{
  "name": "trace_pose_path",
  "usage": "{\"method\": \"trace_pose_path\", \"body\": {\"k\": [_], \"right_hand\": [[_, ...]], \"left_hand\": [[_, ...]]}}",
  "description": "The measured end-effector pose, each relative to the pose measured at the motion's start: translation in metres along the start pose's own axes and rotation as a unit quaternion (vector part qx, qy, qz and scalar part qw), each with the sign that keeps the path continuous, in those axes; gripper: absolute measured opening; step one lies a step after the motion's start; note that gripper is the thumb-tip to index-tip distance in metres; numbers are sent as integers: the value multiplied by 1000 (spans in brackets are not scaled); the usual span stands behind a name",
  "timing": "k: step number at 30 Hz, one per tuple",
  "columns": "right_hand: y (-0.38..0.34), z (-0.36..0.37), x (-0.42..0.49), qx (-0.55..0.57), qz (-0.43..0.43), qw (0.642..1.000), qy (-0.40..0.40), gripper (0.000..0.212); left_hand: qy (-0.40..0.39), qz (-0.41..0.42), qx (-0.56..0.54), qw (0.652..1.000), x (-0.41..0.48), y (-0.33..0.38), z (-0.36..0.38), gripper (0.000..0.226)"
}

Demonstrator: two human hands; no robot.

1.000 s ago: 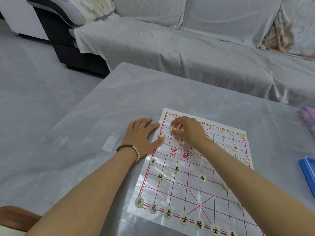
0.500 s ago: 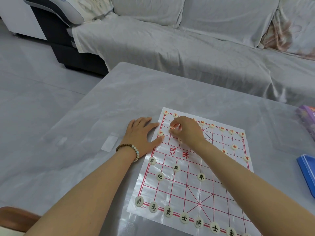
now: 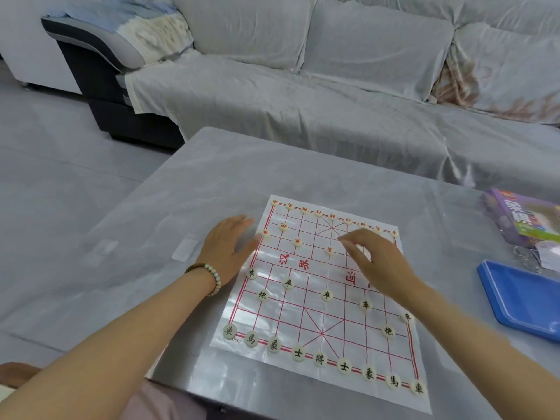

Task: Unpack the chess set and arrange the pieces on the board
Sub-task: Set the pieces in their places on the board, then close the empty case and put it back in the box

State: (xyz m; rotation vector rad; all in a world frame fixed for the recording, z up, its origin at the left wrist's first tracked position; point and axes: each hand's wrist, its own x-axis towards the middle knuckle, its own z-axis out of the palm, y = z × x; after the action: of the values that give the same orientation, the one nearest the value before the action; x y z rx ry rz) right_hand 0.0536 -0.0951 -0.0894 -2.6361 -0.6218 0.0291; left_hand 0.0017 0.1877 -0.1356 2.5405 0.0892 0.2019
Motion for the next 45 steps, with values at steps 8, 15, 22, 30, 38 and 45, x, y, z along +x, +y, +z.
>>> {"method": "trace_pose_path", "body": {"k": [8, 15, 22, 30, 38, 45], "right_hand": [[10, 14, -66, -33, -13, 992, -118, 61], [10, 29, -67, -42, -47, 991, -119, 87], [4, 34, -61, -49, -32, 989, -133, 53], [-12, 49, -32, -28, -47, 992, -114, 49], [-23, 55, -4, 7, -30, 994, -109, 52], [-23, 56, 5, 9, -34, 995, -96, 49]], "left_hand": [[-134, 83, 131, 979, -45, 50, 8, 96], [-171, 64, 220, 958, -43, 46, 14, 126], [-167, 70, 258, 949, -36, 35, 13, 126], [-163, 40, 252, 953, -20, 14, 0, 100], [-168, 16, 261, 951, -3, 0, -7, 68], [-170, 11, 247, 954, 2, -2, -9, 68]]}}
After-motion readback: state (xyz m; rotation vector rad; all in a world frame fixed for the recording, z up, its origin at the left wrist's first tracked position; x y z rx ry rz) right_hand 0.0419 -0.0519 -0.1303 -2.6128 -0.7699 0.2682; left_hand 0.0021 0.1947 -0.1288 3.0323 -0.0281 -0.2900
